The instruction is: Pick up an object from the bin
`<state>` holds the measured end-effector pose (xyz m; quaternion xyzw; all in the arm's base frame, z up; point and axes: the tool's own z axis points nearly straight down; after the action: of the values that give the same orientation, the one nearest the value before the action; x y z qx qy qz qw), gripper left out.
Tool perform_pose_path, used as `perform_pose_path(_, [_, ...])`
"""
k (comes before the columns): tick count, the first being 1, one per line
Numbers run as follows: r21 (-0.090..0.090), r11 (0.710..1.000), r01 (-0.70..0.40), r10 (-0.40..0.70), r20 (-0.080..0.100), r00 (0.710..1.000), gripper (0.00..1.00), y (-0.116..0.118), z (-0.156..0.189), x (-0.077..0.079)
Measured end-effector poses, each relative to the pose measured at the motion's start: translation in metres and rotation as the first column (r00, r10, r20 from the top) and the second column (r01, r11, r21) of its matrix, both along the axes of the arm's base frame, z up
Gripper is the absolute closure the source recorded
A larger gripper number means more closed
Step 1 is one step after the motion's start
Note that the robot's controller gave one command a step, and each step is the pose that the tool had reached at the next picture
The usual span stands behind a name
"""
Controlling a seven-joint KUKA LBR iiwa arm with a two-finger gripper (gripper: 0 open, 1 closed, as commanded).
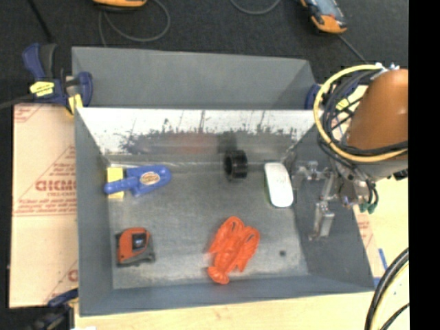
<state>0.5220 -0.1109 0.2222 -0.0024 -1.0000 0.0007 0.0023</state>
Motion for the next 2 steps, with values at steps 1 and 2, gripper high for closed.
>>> perform_pose_path(1, [-0.002, 1.0, -0.003, 0.003, 0.008, 1.0, 0.0, 0.0, 0.004, 0.002])
perform_pose_path(2, [0.0, 1.0, 0.007, -0.007, 0.01, 1.0, 0.0, 0.036, -0.013, 0.018])
